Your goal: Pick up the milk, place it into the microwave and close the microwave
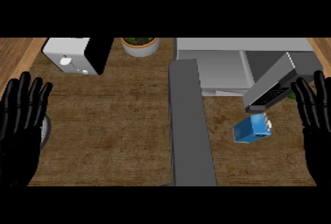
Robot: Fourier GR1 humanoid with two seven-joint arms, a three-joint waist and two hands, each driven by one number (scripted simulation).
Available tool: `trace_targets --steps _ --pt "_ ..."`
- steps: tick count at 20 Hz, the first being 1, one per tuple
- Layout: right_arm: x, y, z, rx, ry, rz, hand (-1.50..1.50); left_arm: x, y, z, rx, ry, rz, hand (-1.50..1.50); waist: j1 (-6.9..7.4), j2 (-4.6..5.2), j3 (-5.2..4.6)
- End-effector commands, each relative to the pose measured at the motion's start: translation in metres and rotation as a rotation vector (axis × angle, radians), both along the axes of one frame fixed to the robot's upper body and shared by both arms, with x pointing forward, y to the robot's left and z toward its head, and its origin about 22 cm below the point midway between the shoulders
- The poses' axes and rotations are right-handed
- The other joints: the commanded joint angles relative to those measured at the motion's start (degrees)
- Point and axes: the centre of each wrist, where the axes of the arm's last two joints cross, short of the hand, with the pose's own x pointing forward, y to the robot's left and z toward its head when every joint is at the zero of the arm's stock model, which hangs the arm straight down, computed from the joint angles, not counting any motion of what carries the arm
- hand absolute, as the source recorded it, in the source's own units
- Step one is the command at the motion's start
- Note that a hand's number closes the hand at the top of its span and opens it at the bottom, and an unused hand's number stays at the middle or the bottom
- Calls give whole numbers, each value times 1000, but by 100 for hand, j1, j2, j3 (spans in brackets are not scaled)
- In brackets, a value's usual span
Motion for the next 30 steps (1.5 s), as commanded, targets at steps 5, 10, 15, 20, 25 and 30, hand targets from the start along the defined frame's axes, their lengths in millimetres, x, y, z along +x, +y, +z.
trace_targets --steps 5,10,15,20,25,30 --pt "-29 -11 30 -18 9 -175 -150 17 4 -3 2 29 2 -150 -34 -138 112" --pt "-29 8 22 31 161 -121 -150 4 -14 -47 -277 175 -14 -150 18 -133 109" --pt "-45 -2 -1 57 191 -159 -150 -24 -8 -70 -280 179 -29 -150 14 -135 114" --pt "-49 4 -22 63 222 -183 -150 -43 -20 -78 -287 165 -33 -150 17 -136 115" --pt "-38 0 -45 72 253 -183 -150 -67 -18 -79 -279 165 -39 -150 37 -135 115" --pt "-42 -3 -68 99 282 -178 -150 -80 0 -106 -290 165 -47 -150 36 -136 114"
